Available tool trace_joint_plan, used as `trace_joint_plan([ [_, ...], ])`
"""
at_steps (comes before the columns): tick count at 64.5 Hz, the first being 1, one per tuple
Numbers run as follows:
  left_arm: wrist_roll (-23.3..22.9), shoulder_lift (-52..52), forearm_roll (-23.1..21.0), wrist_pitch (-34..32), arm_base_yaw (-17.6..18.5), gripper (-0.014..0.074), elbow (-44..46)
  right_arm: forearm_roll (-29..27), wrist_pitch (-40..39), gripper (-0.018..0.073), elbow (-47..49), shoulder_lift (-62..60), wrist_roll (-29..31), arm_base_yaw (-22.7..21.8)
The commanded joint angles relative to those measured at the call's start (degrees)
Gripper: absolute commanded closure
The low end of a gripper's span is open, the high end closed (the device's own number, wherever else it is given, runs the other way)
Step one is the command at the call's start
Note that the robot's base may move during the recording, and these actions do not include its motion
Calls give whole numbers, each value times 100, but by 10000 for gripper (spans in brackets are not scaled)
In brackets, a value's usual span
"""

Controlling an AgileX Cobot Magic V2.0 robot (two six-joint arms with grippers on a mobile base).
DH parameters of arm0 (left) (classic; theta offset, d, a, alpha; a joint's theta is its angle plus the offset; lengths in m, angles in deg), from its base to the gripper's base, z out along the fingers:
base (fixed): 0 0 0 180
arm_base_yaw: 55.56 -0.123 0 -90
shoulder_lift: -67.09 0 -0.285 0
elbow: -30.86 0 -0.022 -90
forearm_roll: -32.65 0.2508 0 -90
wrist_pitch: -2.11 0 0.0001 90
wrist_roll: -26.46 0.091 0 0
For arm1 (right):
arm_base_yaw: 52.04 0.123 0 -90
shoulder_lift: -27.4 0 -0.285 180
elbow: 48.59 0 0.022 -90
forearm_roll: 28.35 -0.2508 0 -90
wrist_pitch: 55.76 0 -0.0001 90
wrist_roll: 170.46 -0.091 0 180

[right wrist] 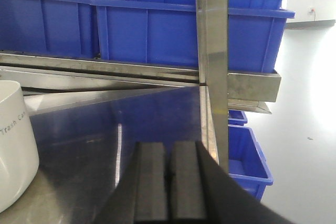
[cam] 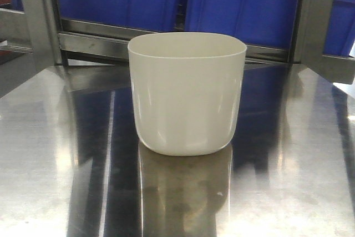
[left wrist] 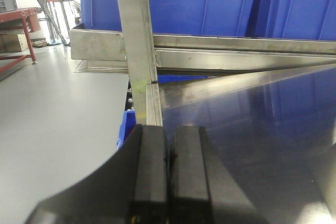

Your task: Move white bin to right shelf second layer

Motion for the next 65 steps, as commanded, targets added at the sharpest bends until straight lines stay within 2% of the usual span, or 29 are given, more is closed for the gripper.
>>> trace_joint_plan([
  [1, 10, 80, -3, -488, 6, 512, -211, 15, -519, 511, 92, -107, 70, -39],
  [44, 10, 80, -3, -488, 6, 512, -211, 10, -606, 511, 179, -16, 17, -39],
  [53, 10, 80, -3, -488, 6, 512, -211, 10, -58, 511, 858, 696, -179, -29],
  [65, 10, 80, -3, -488, 6, 512, -211, 24, 739, 511, 2453, 2257, -173, -22],
])
